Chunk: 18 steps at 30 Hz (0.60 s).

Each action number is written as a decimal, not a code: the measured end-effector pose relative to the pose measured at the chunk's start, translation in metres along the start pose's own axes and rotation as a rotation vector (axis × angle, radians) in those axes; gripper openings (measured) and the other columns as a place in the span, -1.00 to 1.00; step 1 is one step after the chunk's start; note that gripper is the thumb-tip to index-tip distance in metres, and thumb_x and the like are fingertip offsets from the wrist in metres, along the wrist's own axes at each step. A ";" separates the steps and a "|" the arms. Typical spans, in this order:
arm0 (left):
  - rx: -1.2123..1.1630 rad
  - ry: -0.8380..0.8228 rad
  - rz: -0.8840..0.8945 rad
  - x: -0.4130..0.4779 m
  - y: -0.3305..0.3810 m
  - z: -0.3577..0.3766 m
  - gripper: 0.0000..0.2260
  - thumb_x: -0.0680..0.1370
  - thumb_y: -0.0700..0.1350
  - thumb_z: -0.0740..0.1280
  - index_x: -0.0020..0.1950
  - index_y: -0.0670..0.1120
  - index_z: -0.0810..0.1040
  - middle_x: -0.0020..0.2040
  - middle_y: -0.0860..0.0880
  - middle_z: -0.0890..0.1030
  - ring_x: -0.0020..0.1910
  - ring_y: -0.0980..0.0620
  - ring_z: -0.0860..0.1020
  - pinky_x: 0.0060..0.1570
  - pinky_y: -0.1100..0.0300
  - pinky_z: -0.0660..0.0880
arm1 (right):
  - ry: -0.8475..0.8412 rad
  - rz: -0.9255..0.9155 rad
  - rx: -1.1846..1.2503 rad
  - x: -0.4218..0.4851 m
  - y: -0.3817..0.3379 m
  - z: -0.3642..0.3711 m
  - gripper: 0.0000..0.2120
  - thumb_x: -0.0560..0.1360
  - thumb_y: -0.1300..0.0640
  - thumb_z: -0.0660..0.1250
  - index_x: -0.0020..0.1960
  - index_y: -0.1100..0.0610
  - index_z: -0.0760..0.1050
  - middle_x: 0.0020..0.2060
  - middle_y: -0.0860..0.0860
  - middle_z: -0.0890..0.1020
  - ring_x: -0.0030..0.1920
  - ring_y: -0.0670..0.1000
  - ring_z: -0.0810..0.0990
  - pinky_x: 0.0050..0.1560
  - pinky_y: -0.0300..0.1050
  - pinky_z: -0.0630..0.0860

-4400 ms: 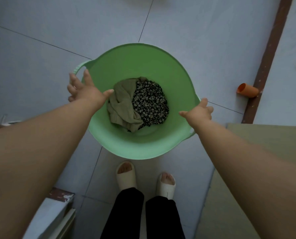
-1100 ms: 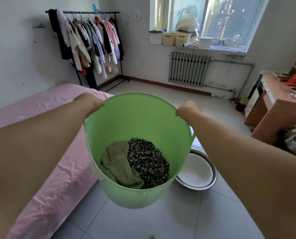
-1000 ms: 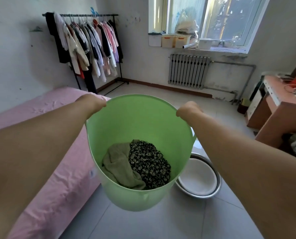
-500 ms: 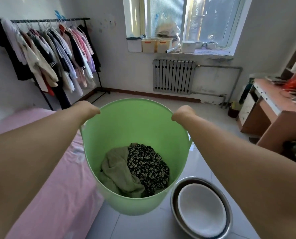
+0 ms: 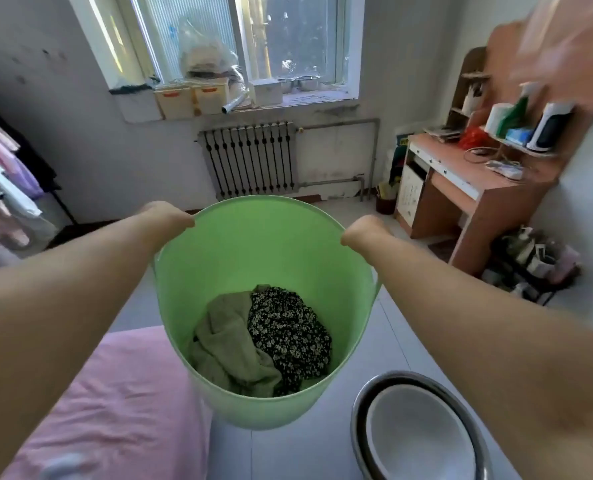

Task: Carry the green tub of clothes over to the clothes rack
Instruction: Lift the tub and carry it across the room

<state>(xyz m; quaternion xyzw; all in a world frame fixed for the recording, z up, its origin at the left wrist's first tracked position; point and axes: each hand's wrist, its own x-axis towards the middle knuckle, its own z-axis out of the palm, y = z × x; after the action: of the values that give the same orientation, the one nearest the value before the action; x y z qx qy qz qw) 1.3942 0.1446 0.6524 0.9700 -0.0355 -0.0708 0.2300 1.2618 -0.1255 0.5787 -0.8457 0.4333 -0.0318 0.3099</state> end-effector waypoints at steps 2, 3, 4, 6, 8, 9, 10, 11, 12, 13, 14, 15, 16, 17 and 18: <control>-0.022 -0.025 0.035 0.039 0.019 0.008 -0.63 0.48 -0.01 0.38 0.10 -0.30 0.58 0.06 -0.27 0.63 0.09 -0.22 0.60 0.11 0.00 0.52 | 0.025 0.049 0.029 0.024 -0.005 0.002 -0.88 0.50 0.18 0.31 -0.09 0.23 0.42 -0.15 0.13 0.55 -0.12 0.13 0.60 -0.09 -0.06 0.59; -0.028 -0.041 0.056 0.057 0.028 0.014 -0.64 0.48 -0.02 0.38 0.09 -0.30 0.59 -0.02 -0.26 0.64 0.03 -0.22 0.61 0.13 -0.01 0.52 | 0.038 0.072 0.035 0.037 -0.007 0.003 -0.87 0.50 0.18 0.31 -0.10 0.24 0.42 -0.15 0.13 0.54 -0.13 0.13 0.59 -0.11 -0.08 0.58; -0.022 -0.057 0.067 0.073 0.037 0.020 -0.64 0.48 -0.03 0.37 0.08 -0.31 0.59 -0.08 -0.24 0.64 -0.02 -0.21 0.61 0.12 -0.02 0.52 | 0.047 0.091 0.033 0.049 -0.009 0.003 -0.87 0.50 0.18 0.32 -0.11 0.24 0.41 -0.18 0.12 0.53 -0.15 0.12 0.57 -0.12 -0.08 0.57; 0.010 -0.066 0.104 0.115 0.063 0.036 -0.66 0.48 -0.02 0.37 0.04 -0.30 0.58 -0.16 -0.20 0.62 -0.09 -0.17 0.61 0.01 0.03 0.53 | 0.059 0.124 0.019 0.087 -0.014 0.005 -0.85 0.50 0.17 0.34 -0.11 0.23 0.40 -0.22 0.11 0.51 -0.14 0.12 0.57 -0.05 -0.09 0.59; 0.008 -0.093 0.143 0.149 0.086 0.054 -0.73 0.49 -0.03 0.37 -0.03 -0.25 0.56 -0.32 -0.11 0.52 -0.24 -0.09 0.57 -0.13 0.11 0.48 | 0.040 0.144 0.022 0.121 -0.018 0.004 -0.84 0.49 0.16 0.36 -0.06 0.22 0.42 -0.14 0.12 0.54 -0.08 0.13 0.61 0.02 -0.06 0.62; 0.014 -0.098 0.148 0.164 0.093 0.061 -0.77 0.50 -0.04 0.36 -0.07 -0.21 0.54 -0.35 -0.08 0.48 -0.30 -0.06 0.53 -0.16 0.12 0.46 | 0.034 0.151 0.021 0.134 -0.018 0.004 -0.83 0.49 0.16 0.36 -0.01 0.22 0.44 -0.09 0.13 0.56 -0.07 0.14 0.61 0.01 -0.07 0.62; 0.026 -0.102 0.157 0.184 0.110 0.069 -0.79 0.50 -0.04 0.36 -0.10 -0.19 0.51 -0.37 -0.07 0.46 -0.31 -0.06 0.51 -0.16 0.13 0.45 | 0.034 0.156 0.016 0.157 -0.023 0.000 -0.80 0.49 0.15 0.36 0.04 0.24 0.47 -0.06 0.14 0.58 -0.08 0.14 0.61 -0.03 -0.08 0.60; 0.031 -0.105 0.161 0.198 0.117 0.076 -0.78 0.50 -0.03 0.36 -0.15 -0.18 0.48 -0.37 -0.07 0.45 -0.28 -0.08 0.51 -0.15 0.13 0.45 | 0.029 0.153 0.007 0.172 -0.024 -0.001 -0.76 0.49 0.15 0.36 0.10 0.24 0.49 -0.04 0.14 0.59 -0.08 0.13 0.61 -0.06 -0.09 0.58; 0.031 -0.108 0.162 0.216 0.129 0.083 -0.76 0.50 -0.02 0.36 -0.21 -0.18 0.46 -0.37 -0.07 0.45 -0.22 -0.10 0.53 -0.14 0.13 0.46 | 0.030 0.161 -0.001 0.191 -0.029 -0.005 -0.74 0.50 0.14 0.36 0.13 0.25 0.49 -0.03 0.14 0.60 -0.07 0.13 0.62 -0.07 -0.09 0.58; 0.022 -0.117 0.161 0.243 0.146 0.091 -0.74 0.49 -0.02 0.37 -0.26 -0.17 0.45 -0.37 -0.06 0.45 -0.16 -0.12 0.56 -0.14 0.13 0.47 | 0.030 0.172 -0.005 0.220 -0.037 -0.010 -0.73 0.50 0.15 0.35 0.15 0.25 0.49 -0.04 0.14 0.60 -0.06 0.13 0.63 -0.06 -0.09 0.58; 0.026 -0.126 0.157 0.258 0.153 0.097 -0.74 0.49 -0.02 0.37 -0.27 -0.18 0.46 -0.36 -0.06 0.47 -0.11 -0.13 0.60 -0.12 0.12 0.49 | 0.033 0.174 -0.019 0.235 -0.041 -0.013 -0.73 0.50 0.15 0.34 0.16 0.25 0.49 -0.05 0.14 0.61 -0.07 0.13 0.64 -0.06 -0.08 0.58; 0.033 -0.138 0.155 0.275 0.163 0.103 -0.75 0.49 -0.03 0.37 -0.24 -0.20 0.50 -0.35 -0.07 0.48 -0.07 -0.13 0.62 -0.10 0.10 0.52 | 0.040 0.173 -0.019 0.255 -0.048 -0.016 -0.73 0.51 0.17 0.33 0.17 0.25 0.50 -0.06 0.13 0.61 -0.10 0.12 0.63 -0.10 -0.09 0.57; 0.041 -0.135 0.146 0.297 0.176 0.108 -0.75 0.49 -0.03 0.36 -0.20 -0.22 0.54 -0.35 -0.07 0.48 -0.12 -0.11 0.62 -0.08 0.09 0.54 | 0.055 0.180 -0.024 0.278 -0.057 -0.019 -0.74 0.51 0.18 0.31 0.16 0.25 0.50 -0.09 0.13 0.61 -0.14 0.11 0.62 -0.15 -0.11 0.55; 0.041 -0.137 0.128 0.318 0.187 0.114 -0.75 0.49 -0.04 0.36 -0.19 -0.23 0.55 -0.37 -0.07 0.48 -0.23 -0.09 0.60 -0.09 0.09 0.55 | 0.077 0.186 -0.034 0.300 -0.066 -0.021 -0.76 0.51 0.20 0.30 0.16 0.25 0.51 -0.11 0.12 0.61 -0.16 0.10 0.62 -0.19 -0.12 0.53; 0.043 -0.146 0.115 0.335 0.194 0.118 -0.75 0.49 -0.04 0.36 -0.24 -0.22 0.53 -0.38 -0.07 0.46 -0.36 -0.05 0.54 -0.16 0.12 0.55 | 0.092 0.181 -0.053 0.317 -0.074 -0.023 -0.76 0.51 0.21 0.30 0.15 0.25 0.52 -0.10 0.12 0.62 -0.16 0.10 0.62 -0.21 -0.13 0.52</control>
<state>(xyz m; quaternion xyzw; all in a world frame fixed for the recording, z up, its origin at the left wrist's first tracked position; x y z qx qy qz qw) 1.6993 -0.1147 0.5952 0.9632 -0.1094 -0.1274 0.2098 1.5047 -0.3433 0.5701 -0.8086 0.5225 -0.0311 0.2686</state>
